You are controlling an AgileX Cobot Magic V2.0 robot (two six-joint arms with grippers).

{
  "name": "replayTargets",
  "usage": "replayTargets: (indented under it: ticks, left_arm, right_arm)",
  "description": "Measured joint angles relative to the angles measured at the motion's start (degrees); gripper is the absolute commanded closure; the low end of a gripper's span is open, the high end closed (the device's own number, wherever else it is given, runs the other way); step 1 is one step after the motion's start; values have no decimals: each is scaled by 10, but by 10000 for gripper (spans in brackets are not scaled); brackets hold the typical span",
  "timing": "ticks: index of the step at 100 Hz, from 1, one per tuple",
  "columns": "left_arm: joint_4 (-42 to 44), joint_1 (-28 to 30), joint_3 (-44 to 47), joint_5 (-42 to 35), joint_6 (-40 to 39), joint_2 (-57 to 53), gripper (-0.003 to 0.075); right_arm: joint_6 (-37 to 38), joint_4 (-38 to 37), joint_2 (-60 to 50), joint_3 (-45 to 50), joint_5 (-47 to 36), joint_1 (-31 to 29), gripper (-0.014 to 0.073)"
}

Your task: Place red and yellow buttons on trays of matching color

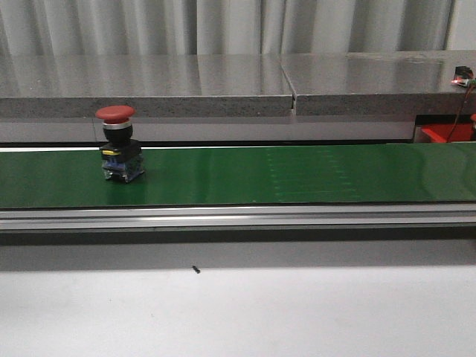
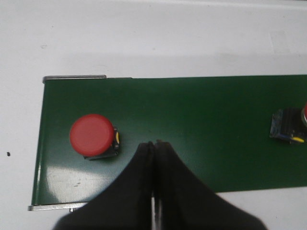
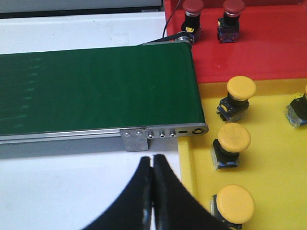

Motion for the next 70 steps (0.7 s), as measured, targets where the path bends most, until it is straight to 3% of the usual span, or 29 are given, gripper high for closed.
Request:
replayTargets:
  ticks: [70]
  left_arm:
    - [-21,-26,162,-16,0,-284,741]
  right_arm:
    - [0,12,0,0,-20,0,660]
